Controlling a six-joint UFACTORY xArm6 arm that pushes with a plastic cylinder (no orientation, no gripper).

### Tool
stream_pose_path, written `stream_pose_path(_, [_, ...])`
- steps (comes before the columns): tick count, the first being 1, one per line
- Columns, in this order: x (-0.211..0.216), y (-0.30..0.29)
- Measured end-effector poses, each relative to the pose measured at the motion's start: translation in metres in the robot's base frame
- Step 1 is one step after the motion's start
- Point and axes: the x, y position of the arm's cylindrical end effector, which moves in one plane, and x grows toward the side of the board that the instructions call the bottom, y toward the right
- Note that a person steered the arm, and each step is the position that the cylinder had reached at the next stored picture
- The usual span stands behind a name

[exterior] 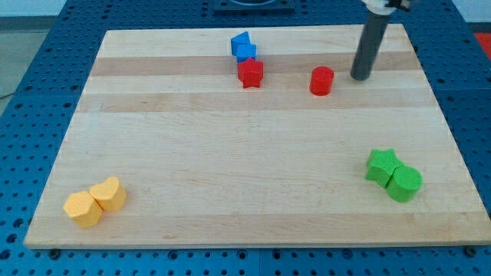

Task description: Move the red circle to the bottom right of the red star

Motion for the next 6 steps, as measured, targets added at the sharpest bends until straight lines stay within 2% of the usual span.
stream_pose_path(1, [0.007,-0.04])
stream_pose_path(2, [0.045,-0.059])
stream_pose_path(3, [0.049,-0.036])
stream_pose_path(4, [0.053,0.024])
stream_pose_path(5, [0.079,0.034])
stream_pose_path(6, [0.084,0.007])
